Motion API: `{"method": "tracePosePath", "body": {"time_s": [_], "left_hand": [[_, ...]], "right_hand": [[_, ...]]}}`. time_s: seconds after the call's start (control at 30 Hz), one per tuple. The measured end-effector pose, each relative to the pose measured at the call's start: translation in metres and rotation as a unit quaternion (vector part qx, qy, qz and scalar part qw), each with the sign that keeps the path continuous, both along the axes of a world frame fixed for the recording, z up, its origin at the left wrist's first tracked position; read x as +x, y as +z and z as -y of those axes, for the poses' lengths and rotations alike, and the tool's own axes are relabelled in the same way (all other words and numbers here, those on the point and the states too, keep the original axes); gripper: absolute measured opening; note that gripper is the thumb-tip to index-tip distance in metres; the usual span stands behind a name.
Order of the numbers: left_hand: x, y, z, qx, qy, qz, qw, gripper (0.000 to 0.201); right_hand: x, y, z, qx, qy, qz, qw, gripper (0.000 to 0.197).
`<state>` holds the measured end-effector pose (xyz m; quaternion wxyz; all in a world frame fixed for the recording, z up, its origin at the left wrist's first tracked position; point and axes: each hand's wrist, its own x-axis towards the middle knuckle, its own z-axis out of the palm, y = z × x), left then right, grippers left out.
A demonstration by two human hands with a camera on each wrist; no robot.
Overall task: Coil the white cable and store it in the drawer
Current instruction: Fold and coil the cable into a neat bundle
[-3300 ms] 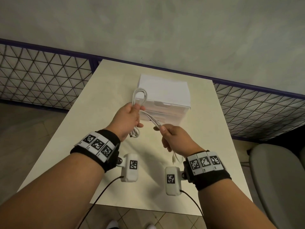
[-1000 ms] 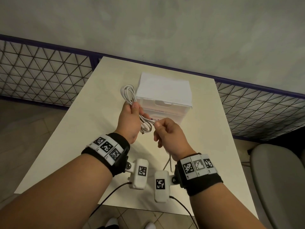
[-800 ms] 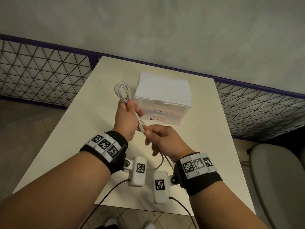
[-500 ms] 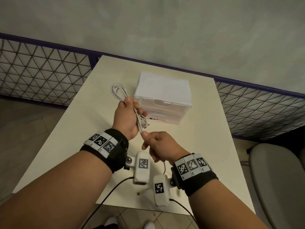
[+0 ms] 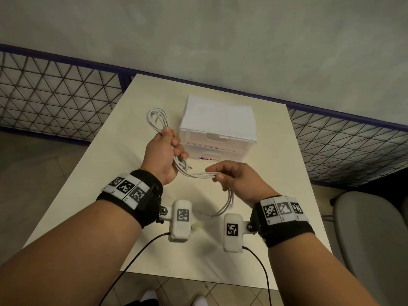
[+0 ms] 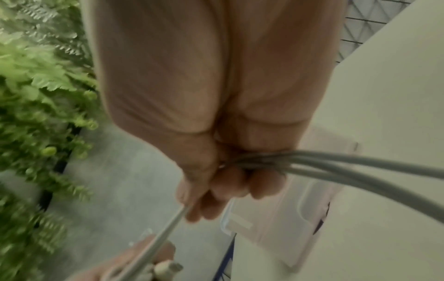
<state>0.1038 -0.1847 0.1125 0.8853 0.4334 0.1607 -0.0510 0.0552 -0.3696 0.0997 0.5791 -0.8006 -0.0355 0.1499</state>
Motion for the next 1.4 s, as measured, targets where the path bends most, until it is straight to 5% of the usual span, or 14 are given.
{"method": "tracePosePath", "body": {"time_s": [0.27, 0.6, 0.77, 1.03, 1.17, 1.27, 1.4], "left_hand": [[-0.011, 0.004, 0.01, -0.009, -0.146, 0.007, 0.989, 0.025], [-0.023, 0.002, 0.02, 0.259, -0.201, 0.046, 0.944, 0.028], [-0.024, 0.005, 0.019, 0.28, -0.247, 0.072, 0.925, 0.023], [-0.028, 0.005, 0.02, 0.379, -0.302, 0.099, 0.869, 0.027], [-0.028, 0.005, 0.018, 0.41, -0.306, 0.119, 0.851, 0.023], [-0.031, 0.002, 0.016, 0.415, -0.31, 0.119, 0.847, 0.024], [-0.039, -0.003, 0.015, 0.356, -0.346, 0.12, 0.86, 0.025]], "right_hand": [[0.009, 0.008, -0.013, -0.049, -0.08, 0.094, 0.991, 0.026], [0.008, 0.015, -0.02, 0.02, -0.11, 0.082, 0.99, 0.033], [0.008, 0.017, -0.025, 0.031, -0.138, 0.078, 0.987, 0.043], [0.006, 0.02, -0.024, -0.188, -0.163, 0.191, 0.949, 0.047], [0.007, 0.025, -0.018, -0.143, -0.113, 0.147, 0.972, 0.043], [0.009, 0.031, -0.008, -0.019, -0.153, 0.11, 0.982, 0.038], [0.016, 0.038, -0.007, 0.036, -0.153, 0.061, 0.986, 0.037]]}}
